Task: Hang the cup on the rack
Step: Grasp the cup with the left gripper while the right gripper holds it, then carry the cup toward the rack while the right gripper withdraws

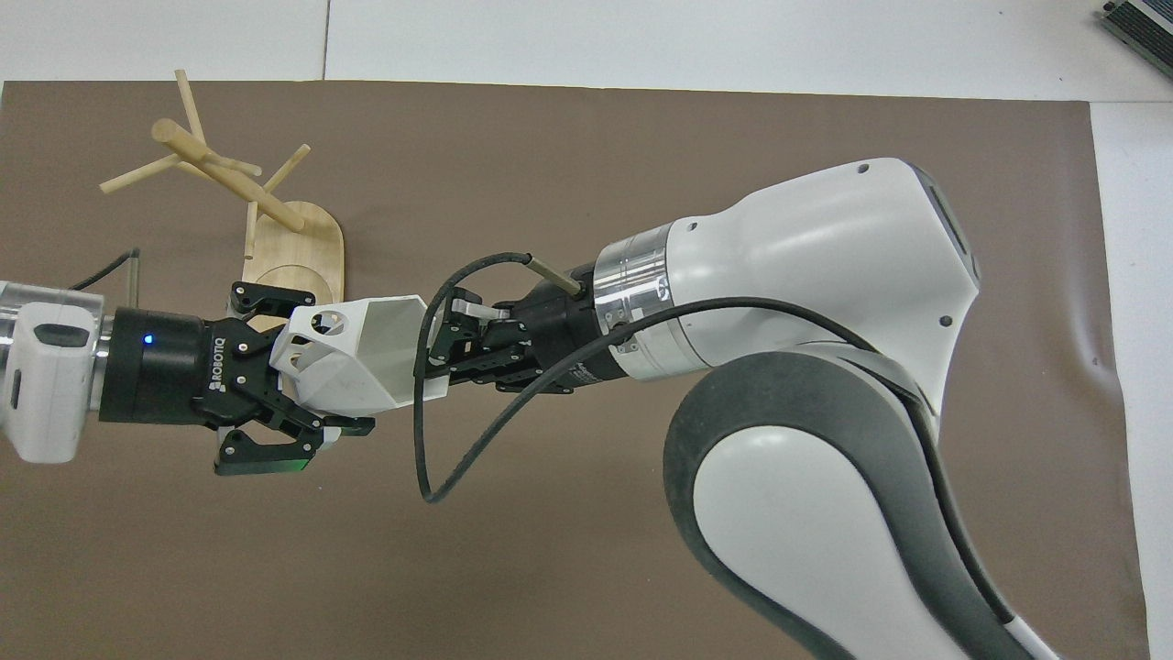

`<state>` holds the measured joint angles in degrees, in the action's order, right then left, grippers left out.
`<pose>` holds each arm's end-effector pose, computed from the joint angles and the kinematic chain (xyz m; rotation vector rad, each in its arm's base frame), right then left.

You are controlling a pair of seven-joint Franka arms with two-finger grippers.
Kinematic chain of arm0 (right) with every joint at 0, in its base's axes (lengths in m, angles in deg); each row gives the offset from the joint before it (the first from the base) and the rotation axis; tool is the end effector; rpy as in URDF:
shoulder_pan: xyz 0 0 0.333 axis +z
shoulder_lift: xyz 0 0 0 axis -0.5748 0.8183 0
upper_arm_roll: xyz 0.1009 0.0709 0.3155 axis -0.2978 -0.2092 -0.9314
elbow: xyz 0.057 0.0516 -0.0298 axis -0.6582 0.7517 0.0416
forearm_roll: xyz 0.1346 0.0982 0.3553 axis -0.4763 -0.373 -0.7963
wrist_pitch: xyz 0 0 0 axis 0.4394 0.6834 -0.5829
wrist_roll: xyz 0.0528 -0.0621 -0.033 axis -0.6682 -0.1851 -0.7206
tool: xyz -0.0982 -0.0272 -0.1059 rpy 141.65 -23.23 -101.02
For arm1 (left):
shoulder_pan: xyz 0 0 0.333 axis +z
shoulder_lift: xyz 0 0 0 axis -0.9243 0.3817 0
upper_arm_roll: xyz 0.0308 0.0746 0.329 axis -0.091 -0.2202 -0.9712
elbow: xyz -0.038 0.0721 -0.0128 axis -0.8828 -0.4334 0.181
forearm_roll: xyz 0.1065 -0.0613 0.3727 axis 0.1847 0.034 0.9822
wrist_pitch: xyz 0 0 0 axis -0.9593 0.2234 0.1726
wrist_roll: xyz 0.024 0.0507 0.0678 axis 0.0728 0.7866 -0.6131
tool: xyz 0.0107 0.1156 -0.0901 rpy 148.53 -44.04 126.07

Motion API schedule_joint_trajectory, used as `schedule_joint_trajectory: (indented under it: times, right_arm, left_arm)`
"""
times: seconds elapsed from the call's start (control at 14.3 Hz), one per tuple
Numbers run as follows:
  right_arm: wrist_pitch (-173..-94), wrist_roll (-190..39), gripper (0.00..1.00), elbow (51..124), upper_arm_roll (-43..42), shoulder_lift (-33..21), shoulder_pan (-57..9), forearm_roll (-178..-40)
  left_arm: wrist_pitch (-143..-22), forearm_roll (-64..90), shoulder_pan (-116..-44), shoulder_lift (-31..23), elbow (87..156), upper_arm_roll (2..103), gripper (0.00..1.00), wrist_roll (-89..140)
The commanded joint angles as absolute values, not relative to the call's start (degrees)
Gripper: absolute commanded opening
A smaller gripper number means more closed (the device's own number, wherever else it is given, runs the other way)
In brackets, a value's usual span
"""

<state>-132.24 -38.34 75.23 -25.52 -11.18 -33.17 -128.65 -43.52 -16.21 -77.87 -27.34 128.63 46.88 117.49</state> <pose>0.5203 0.4024 0.5939 -2.1845 0.2545 0.3143 0.4652 -0.1694 0.5776 1.8164 -1.3395 0.5904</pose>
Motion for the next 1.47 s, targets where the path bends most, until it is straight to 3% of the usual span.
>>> schedule_joint_trajectory:
  times: [0.0, 0.07, 0.56, 1.05, 1.4]
  right_arm:
    - [-133.19, -38.8, 0.83, 75.81, -26.22, -11.94, -33.77, -128.46]
    - [-133.28, -38.97, 1.0, 75.81, -26.22, -12.11, -33.77, -128.37]
    - [-133.46, -39.76, 1.0, 75.73, -26.04, -12.38, -33.77, -127.93]
    - [-133.37, -62.59, 1.0, 75.37, -20.96, -14.22, -34.38, -112.4]
    - [-131.01, -63.94, 1.0, 75.81, -12.71, -15.45, -34.47, -100.17]
  left_arm:
    - [-44.57, -17.37, -77.93, -29.34, 130.64, 46.52, 0.0, 117.97]
    - [-44.57, -17.37, -77.93, -29.34, 130.73, 46.52, 0.0, 117.97]
    - [-48.86, -16.93, -78.02, -29.52, 132.3, 46.52, 0.0, 117.89]
    - [-54.58, -13.07, -77.84, -29.61, 133.8, 46.52, 0.0, 112.28]
    - [-63.8, -9.3, -78.72, -31.63, 139.42, 49.32, 0.0, 97.28]
